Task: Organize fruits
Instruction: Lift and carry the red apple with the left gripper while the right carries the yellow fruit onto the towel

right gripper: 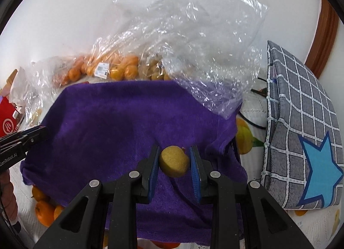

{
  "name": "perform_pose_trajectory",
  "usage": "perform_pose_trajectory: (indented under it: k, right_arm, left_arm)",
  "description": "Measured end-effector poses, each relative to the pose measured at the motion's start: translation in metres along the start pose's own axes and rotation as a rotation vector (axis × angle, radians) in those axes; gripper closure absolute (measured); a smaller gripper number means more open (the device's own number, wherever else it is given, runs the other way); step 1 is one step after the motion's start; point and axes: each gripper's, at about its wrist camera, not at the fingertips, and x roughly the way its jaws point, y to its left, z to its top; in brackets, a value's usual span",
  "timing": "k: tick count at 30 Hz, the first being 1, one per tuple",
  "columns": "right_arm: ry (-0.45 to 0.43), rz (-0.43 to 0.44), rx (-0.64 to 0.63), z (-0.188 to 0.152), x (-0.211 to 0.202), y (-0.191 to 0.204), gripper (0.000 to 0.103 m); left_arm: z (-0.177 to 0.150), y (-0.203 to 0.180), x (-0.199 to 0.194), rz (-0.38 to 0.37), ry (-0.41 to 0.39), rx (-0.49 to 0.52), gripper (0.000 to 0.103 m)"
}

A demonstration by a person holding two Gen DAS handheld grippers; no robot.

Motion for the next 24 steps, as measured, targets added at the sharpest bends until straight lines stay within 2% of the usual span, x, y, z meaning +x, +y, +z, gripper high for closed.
perform_pose_trajectory:
  k: [24]
  right_arm:
    - [0.053, -0.027, -0.022, -0.004, 0.018, 0.003, 0.075]
  left_arm:
    - [-0.007, -0.004, 0.012, 0.002, 0.035, 0.007, 0.080]
